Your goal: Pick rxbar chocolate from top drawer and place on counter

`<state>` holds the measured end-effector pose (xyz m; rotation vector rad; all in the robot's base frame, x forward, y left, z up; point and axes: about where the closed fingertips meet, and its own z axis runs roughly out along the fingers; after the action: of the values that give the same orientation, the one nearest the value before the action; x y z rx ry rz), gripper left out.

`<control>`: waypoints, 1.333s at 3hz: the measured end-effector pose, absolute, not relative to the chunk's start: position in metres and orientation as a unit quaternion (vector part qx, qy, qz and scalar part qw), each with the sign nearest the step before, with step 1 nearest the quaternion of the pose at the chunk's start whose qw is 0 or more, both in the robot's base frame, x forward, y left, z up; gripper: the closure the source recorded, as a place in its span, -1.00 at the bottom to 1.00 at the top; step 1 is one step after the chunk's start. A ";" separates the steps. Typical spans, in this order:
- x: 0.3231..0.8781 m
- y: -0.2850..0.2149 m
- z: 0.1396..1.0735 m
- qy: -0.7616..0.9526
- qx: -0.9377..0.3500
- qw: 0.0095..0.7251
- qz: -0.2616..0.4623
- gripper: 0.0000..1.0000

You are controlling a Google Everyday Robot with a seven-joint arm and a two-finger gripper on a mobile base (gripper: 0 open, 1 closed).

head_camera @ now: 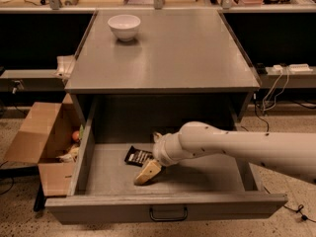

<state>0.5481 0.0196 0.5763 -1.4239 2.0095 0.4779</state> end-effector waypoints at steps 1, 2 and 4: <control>0.549 0.019 0.579 0.762 -0.540 0.310 0.180 -0.48; 0.549 0.019 0.586 0.762 -0.540 0.310 0.180 -0.05; 0.549 0.019 0.600 0.762 -0.540 0.310 0.180 0.91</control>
Offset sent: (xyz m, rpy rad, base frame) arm 0.0137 -0.0208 -0.0620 -0.0218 -0.0022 -0.0150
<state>0.5487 0.0190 0.6004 -1.4253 2.0122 0.4757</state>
